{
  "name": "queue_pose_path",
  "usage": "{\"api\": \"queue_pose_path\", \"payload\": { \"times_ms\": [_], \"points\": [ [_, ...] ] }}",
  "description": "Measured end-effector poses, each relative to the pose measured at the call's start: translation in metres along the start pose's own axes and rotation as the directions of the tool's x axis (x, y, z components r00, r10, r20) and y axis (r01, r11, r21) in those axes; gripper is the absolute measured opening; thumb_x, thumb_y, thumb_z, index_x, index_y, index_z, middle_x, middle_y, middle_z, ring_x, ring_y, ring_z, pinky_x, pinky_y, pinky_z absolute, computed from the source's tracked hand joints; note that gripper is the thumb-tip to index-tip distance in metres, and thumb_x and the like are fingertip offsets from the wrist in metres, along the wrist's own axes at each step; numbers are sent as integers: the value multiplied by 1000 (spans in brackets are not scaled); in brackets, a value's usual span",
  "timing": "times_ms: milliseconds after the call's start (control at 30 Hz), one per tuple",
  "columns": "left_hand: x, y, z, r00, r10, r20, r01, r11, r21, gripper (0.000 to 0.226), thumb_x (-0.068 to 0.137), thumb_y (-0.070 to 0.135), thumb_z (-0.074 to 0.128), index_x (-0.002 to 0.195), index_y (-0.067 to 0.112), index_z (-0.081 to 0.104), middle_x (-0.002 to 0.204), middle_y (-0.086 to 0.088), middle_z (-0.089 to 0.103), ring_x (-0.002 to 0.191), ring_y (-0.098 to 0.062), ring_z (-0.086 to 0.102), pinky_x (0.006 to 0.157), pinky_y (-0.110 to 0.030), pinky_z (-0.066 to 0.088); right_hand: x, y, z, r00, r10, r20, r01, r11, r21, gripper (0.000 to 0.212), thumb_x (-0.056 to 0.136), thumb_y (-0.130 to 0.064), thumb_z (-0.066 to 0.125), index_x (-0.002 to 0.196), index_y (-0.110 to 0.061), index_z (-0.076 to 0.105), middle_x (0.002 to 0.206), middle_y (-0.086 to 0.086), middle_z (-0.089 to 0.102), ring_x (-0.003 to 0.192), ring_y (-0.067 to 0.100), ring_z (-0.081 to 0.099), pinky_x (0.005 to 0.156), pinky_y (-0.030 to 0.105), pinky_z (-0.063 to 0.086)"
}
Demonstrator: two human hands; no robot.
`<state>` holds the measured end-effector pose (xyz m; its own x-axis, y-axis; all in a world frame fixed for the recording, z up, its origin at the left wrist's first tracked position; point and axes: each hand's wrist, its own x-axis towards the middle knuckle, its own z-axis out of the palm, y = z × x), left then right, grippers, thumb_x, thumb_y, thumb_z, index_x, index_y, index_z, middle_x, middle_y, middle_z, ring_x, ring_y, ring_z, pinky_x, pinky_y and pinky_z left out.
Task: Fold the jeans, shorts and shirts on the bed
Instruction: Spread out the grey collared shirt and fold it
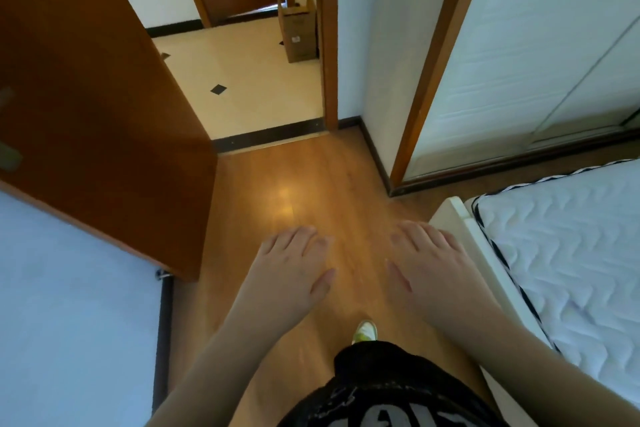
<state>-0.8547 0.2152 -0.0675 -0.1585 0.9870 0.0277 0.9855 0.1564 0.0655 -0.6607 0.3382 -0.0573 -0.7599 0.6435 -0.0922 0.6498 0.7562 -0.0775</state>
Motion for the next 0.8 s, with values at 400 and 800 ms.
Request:
{"api": "queue_pose_path", "payload": {
  "times_ms": [400, 800],
  "points": [
    [202, -46, -32, 998, 61, -3, -61, 995, -83, 45, 98, 50, 36, 131, 28, 55, 128, 5, 59, 122, -15, 54, 100, -35, 41, 129, 72, -24, 972, 219, -80, -212, 973, 93, 38, 94, -32, 48, 129, -20, 57, 131, 2, 58, 127, 23, 51, 108, 42, 38],
    [382, -108, -21, 944, 330, 27, -322, 934, -151, 46, 94, 47, 49, 131, 23, 60, 131, 2, 59, 123, -17, 53, 101, -33, 44, 261, 113, -26, 880, 458, -125, -459, 888, 21, 39, 87, -38, 65, 123, -21, 64, 125, 2, 63, 121, 23, 58, 101, 41, 45]
  ]
}}
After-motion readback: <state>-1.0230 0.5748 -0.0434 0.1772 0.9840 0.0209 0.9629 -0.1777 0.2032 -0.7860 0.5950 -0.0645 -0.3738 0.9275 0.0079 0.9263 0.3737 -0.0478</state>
